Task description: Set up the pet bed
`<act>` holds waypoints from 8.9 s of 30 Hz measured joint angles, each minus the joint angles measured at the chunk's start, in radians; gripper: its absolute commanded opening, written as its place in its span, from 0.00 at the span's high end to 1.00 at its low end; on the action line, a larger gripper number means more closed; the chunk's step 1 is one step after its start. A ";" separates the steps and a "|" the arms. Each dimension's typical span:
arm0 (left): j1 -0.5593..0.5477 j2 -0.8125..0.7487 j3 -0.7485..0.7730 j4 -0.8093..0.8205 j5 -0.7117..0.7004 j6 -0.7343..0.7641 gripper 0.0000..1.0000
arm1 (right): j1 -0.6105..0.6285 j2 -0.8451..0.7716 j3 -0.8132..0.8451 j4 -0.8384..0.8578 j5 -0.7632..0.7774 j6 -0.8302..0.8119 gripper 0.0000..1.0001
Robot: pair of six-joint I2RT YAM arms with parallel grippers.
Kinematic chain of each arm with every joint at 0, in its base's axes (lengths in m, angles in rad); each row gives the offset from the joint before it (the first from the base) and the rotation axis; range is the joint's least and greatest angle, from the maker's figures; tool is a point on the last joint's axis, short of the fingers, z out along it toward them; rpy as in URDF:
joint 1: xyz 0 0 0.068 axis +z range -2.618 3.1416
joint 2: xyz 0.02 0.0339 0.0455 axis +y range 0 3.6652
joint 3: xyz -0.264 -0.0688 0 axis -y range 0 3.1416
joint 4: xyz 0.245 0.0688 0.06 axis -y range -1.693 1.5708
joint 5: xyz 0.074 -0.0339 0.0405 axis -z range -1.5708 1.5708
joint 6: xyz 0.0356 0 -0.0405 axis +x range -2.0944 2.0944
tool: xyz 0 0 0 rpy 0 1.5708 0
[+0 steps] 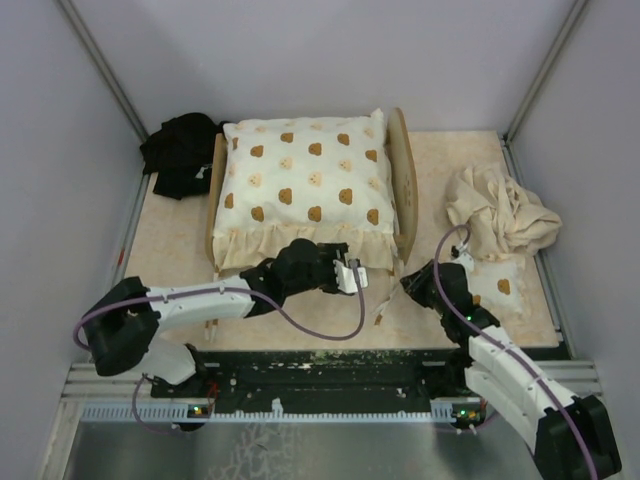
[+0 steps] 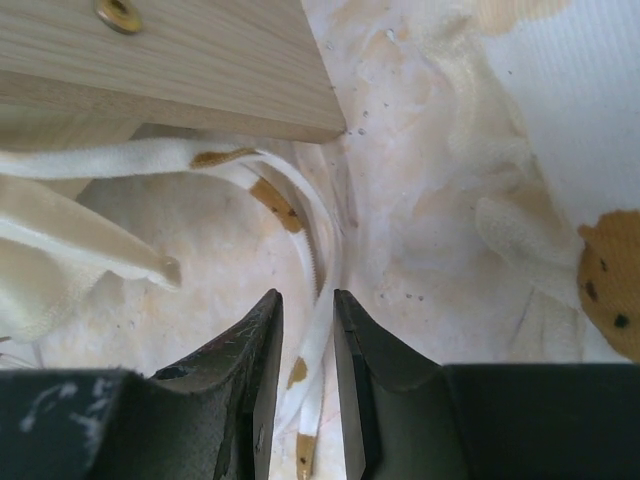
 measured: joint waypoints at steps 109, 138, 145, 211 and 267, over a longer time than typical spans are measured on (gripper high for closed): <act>0.001 0.158 0.163 0.315 -0.384 -0.173 1.00 | 0.064 0.045 0.327 0.164 -0.042 -0.668 1.00; 0.213 0.010 0.101 0.203 -0.115 -0.664 1.00 | 0.064 0.265 0.387 0.433 -0.229 -1.445 1.00; 0.214 0.011 0.099 0.208 -0.110 -0.674 1.00 | 0.064 0.268 0.300 0.491 -0.210 -1.454 1.00; 0.216 0.032 0.042 0.269 -0.120 -0.699 1.00 | 0.163 0.323 0.373 0.300 -0.017 -1.276 0.64; 0.215 0.164 0.164 0.269 -0.128 -0.689 1.00 | 0.119 0.301 0.357 0.298 -0.063 -0.734 0.74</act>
